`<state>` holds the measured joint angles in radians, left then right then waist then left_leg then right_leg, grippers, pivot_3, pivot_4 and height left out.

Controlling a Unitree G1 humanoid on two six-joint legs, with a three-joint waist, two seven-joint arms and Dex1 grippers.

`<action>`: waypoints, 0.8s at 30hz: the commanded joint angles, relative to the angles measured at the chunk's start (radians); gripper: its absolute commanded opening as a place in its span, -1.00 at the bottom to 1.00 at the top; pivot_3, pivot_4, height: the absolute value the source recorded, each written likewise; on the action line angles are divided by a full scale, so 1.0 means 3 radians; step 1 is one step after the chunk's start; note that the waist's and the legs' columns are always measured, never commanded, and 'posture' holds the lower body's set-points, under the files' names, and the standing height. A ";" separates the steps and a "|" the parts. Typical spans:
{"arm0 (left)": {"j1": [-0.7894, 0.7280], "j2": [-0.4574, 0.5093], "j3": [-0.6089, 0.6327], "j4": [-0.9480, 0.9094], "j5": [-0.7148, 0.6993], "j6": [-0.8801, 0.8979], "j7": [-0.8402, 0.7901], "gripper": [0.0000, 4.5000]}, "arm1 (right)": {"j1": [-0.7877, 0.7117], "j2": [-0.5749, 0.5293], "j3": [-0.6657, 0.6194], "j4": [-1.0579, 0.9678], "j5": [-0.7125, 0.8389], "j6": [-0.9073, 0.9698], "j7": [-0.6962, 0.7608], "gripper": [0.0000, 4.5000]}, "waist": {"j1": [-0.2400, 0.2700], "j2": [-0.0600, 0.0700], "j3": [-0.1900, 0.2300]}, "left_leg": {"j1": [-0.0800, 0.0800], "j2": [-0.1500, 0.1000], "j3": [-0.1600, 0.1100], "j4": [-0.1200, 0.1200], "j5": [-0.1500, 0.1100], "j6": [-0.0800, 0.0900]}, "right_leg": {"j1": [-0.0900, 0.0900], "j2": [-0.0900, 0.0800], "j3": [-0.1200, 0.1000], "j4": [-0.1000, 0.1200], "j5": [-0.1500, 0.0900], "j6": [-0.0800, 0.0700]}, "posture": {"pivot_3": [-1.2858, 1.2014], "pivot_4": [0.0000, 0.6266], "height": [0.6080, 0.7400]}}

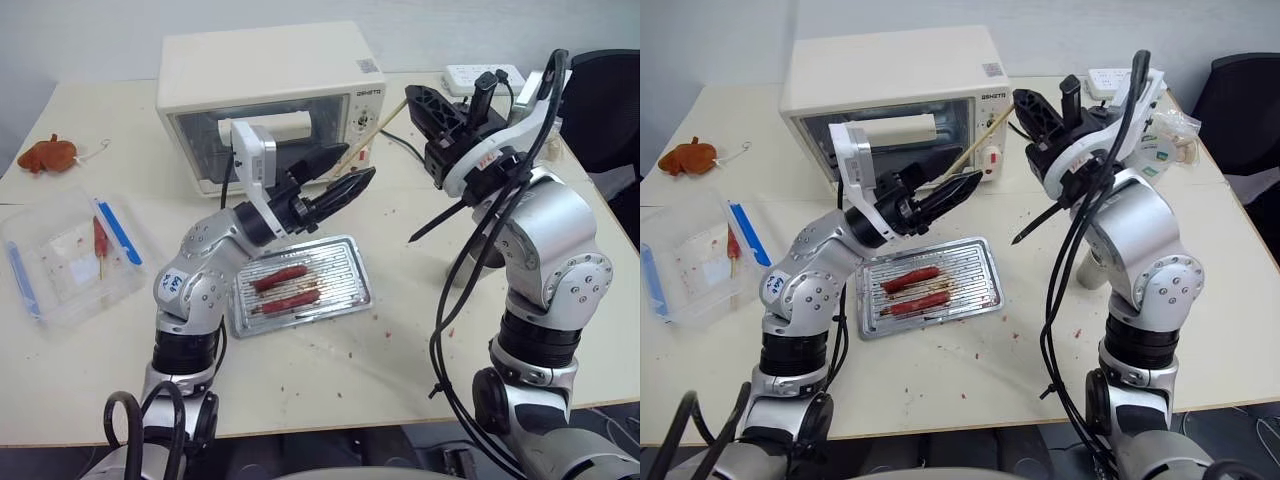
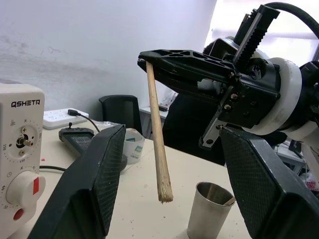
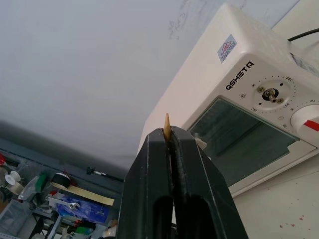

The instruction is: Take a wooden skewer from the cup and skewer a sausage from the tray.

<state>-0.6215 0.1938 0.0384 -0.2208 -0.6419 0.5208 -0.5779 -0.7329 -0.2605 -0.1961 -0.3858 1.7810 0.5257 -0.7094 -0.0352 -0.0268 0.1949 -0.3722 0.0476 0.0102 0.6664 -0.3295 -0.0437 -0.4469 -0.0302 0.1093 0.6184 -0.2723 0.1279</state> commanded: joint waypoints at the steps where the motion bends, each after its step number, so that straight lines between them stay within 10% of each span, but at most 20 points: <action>1: -0.0071 -0.0072 0.0017 -0.0053 -0.0022 -0.0093 0.0050 0.24 | 0.0005 -0.0001 0.0025 -0.0181 0.0052 -0.0040 0.0049 -1.00 | 0.0002 0.0000 0.0000 | 0.0000 0.0000 0.0000 0.0000 0.0000 0.0000 | 0.0000 0.0000 0.0000 0.0000 0.0000 0.0000 | 0.03 -0.52 1.00; 6: -0.0065 -0.0105 -0.0001 -0.0080 -0.0015 -0.0086 0.0087 -0.36 | 0.0021 -0.0003 0.0046 -0.0199 0.0055 -0.0066 0.0041 -1.00 | -0.0004 0.0000 0.0000 | 0.0000 0.0000 0.0000 0.0000 0.0000 0.0000 | 0.0000 0.0000 0.0000 0.0000 0.0000 0.0000 | 0.03 -0.52 1.00; 16: -0.0071 -0.0107 -0.0004 -0.0076 -0.0027 -0.0073 0.0110 -0.36 | 0.0013 -0.0006 0.0072 -0.0202 0.0057 -0.0099 0.0052 -1.00 | -0.0004 0.0000 0.0000 | 0.0000 0.0000 0.0000 0.0000 0.0000 0.0000 | 0.0000 0.0001 0.0000 -0.0001 0.0000 0.0000 | 0.03 -0.52 1.00; 24: -0.0138 -0.0154 0.0041 0.0000 -0.0015 -0.0121 0.0181 -0.99 | 0.0017 0.0000 0.0088 -0.0223 0.0066 -0.0127 0.0047 -1.00 | 0.0002 0.0000 0.0000 | 0.0000 0.0000 -0.0001 0.0000 0.0000 0.0000 | 0.0000 0.0001 0.0000 -0.0001 0.0000 0.0000 | 0.03 -0.52 1.00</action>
<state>-0.6388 0.1559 0.0486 -0.1953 -0.6405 0.5102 -0.5265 -0.7263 -0.2606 -0.1692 -0.4059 1.7837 0.4917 -0.7075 -0.0346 -0.0268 0.1949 -0.3722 0.0476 0.0101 0.6664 -0.3295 -0.0437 -0.4469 -0.0299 0.1094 0.6181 -0.2723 0.1278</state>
